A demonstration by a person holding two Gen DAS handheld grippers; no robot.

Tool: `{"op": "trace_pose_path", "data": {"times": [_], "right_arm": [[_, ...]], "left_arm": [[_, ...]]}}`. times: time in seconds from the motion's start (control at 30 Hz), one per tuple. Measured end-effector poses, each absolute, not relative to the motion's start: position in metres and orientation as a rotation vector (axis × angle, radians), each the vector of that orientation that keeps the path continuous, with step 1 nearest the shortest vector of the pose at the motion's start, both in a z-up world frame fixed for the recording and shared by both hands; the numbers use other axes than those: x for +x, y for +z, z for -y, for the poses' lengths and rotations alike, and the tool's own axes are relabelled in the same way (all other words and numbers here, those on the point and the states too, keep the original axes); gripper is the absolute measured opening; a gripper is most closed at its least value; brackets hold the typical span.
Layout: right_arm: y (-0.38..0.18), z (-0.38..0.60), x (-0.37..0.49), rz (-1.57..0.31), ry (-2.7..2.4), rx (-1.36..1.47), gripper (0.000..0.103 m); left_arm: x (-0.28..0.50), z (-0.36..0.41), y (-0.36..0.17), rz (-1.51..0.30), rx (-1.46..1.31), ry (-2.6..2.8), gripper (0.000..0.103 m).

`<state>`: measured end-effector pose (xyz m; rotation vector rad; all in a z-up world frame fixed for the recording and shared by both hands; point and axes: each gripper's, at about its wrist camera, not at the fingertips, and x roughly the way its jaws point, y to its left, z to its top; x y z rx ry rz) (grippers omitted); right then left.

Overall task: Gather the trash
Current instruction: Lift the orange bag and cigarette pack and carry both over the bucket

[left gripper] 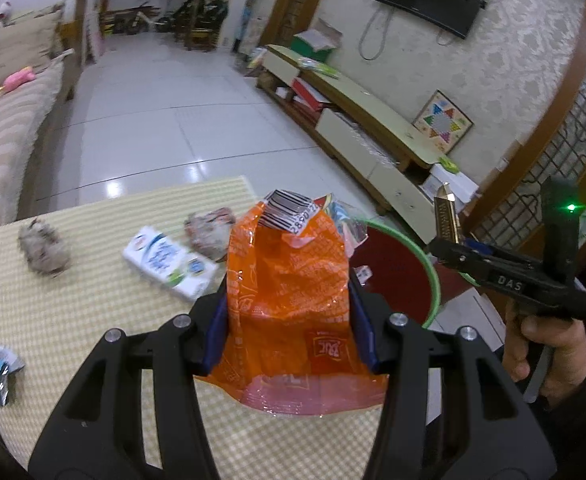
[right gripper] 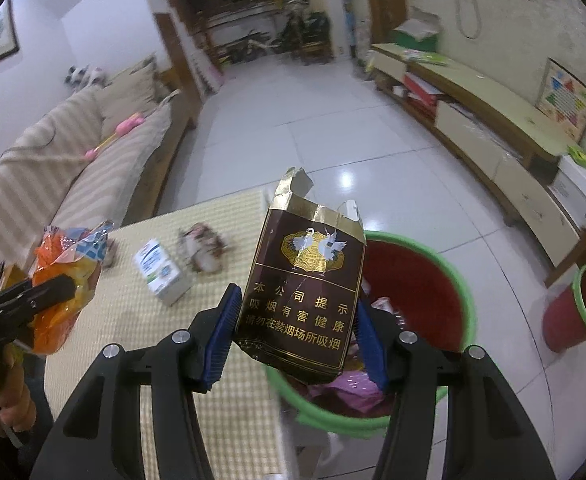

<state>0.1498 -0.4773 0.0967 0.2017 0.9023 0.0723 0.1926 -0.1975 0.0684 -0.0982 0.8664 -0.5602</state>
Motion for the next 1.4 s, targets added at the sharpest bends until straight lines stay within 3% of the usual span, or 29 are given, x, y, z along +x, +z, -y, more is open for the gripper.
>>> {"op": "trace_pose_path", "data": {"times": [0.6, 1.4], "right_arm": [[0.066, 0.529, 0.158, -0.983, -0.086, 0.24, 0.053], [0.051, 0.523, 0.169, -1.053, -0.096, 0.225, 0.054]], "left_arm": [[0.227, 0.308, 0.05, -0.958, -0.088, -0.724, 0.05], [0.247, 0.34, 0.024, -1.072, -0.13, -0.732, 0.051]]}}
